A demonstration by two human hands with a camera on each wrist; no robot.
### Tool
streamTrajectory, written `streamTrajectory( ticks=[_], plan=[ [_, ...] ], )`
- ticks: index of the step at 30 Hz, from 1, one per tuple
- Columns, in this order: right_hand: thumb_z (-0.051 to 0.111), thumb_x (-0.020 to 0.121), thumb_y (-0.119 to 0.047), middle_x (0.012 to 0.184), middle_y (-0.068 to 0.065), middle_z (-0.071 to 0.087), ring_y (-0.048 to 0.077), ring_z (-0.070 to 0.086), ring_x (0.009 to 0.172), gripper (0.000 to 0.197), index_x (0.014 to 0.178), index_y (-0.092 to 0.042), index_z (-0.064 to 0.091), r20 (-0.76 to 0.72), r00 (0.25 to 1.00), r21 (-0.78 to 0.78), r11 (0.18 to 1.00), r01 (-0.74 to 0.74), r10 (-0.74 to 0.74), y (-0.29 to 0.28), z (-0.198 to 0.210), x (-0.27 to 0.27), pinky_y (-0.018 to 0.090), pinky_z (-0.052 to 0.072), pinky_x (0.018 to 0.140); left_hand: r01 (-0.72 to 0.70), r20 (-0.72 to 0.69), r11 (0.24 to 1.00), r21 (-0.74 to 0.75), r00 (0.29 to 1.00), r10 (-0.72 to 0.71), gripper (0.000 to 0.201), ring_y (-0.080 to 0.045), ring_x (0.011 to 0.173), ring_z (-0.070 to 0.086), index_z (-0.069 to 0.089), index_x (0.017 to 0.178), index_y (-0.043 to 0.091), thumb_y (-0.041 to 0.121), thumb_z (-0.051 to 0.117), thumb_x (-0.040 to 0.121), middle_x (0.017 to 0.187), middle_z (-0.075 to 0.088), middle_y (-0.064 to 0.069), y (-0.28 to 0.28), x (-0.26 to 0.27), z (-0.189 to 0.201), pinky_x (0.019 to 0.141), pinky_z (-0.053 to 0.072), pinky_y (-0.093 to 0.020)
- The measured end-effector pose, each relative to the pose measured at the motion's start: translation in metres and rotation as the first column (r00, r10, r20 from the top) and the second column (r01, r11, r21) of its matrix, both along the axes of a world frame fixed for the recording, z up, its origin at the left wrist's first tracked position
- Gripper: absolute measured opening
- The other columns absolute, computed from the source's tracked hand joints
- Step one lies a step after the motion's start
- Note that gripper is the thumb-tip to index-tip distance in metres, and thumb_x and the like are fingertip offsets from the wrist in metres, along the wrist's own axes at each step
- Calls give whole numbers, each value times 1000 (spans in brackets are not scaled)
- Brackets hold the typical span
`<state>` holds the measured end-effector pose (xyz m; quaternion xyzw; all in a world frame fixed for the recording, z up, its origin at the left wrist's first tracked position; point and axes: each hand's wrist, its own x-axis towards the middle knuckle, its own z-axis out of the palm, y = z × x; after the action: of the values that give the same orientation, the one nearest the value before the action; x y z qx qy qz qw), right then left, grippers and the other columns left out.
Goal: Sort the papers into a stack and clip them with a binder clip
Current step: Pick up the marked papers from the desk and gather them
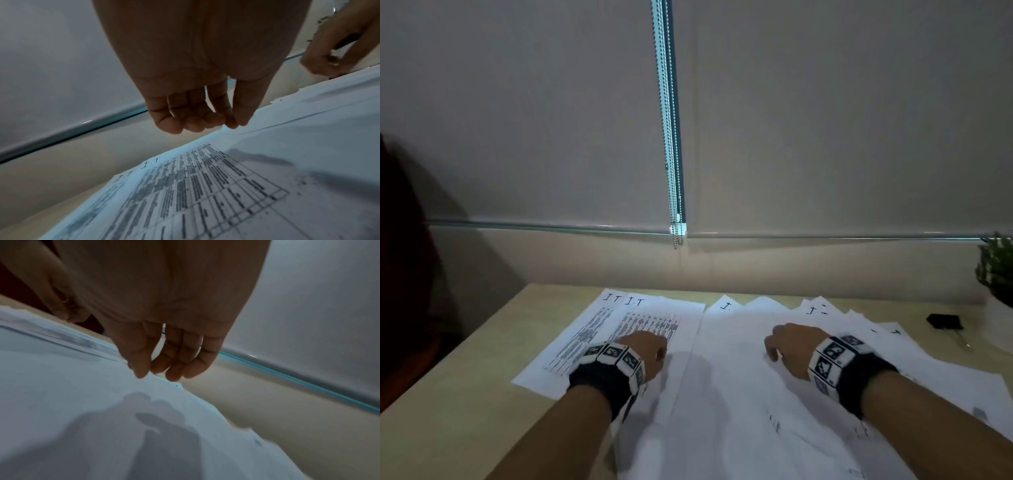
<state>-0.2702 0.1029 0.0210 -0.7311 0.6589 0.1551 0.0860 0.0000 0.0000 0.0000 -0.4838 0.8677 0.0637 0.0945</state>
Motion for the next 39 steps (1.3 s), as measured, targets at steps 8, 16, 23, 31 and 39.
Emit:
streamTrajectory(
  ticks=[8,16,23,31,39],
  plan=[
    [68,66,5,131,0,44,25,56,110,69,124,-24,43,84,968,92,966,-243,235,-113,-20,66,29,39,75,-53,33,997,50,998,52,19,-21,98,60,55,106,22,31,57,90,109,63,-1,-26,5,4,84,51,-34],
    [77,62,-15,111,1,59,28,57,104,85,129,-38,30,-39,974,69,973,-221,224,-118,-34,57,37,47,82,-20,82,1000,17,996,19,48,-27,109,56,45,122,16,25,71,82,121,56,-8,-79,-26,26,86,45,-36],
    [75,72,-26,129,7,42,32,46,118,72,133,-21,36,-94,966,121,966,-230,242,-113,-33,53,47,46,90,-49,212,998,-47,976,57,113,-30,130,42,12,140,52,46,85,54,147,30,3,-149,-31,8,100,42,-53],
    [80,62,-31,113,-5,56,25,50,109,73,121,-39,37,-55,982,65,983,-174,178,-126,-31,35,37,38,90,-44,204,993,107,979,21,80,-18,131,45,32,146,20,21,75,79,149,39,-2,-164,-52,-7,104,37,-26],
    [73,71,-22,81,0,57,26,54,97,28,97,-20,64,-168,957,24,972,-235,236,-144,30,32,27,24,74,50,201,993,105,977,-70,37,-23,93,61,65,104,14,25,80,72,107,65,-5,-183,-29,-1,73,49,-25]
  ],
)
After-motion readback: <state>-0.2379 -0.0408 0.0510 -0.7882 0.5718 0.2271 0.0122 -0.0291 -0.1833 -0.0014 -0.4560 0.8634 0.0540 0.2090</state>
